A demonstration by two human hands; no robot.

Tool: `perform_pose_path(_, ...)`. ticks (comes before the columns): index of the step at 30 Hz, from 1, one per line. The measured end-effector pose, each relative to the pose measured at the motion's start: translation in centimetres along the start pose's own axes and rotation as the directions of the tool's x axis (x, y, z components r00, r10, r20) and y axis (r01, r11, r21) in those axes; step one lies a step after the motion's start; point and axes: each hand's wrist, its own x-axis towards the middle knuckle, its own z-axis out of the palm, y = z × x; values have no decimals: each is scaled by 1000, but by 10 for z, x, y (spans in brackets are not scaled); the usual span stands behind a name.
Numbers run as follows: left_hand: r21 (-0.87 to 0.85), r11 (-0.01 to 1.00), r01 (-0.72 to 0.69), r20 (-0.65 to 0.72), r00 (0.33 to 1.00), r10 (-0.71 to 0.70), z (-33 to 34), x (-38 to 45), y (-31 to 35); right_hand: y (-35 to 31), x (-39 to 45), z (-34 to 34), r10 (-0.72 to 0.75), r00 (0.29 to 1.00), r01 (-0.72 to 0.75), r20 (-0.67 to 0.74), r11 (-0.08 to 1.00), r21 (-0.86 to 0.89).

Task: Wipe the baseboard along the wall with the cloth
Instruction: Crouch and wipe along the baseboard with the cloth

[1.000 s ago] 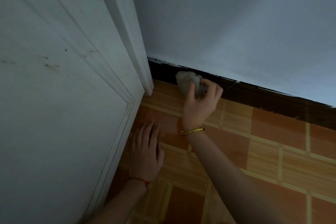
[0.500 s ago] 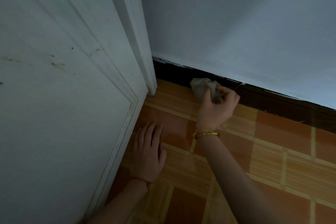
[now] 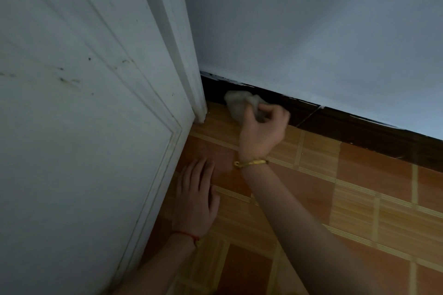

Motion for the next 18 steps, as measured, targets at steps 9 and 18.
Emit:
perform_pose_path(9,-8,1000,8,9,1000,-8,-1,0,0,-2,16,-28,-51,991,59,-124,996,63)
perform_pose_path(18,6,1000,-3,-8,1000,3,1,0,-1,-4,12,-16,-104,994,106,-42,993,53)
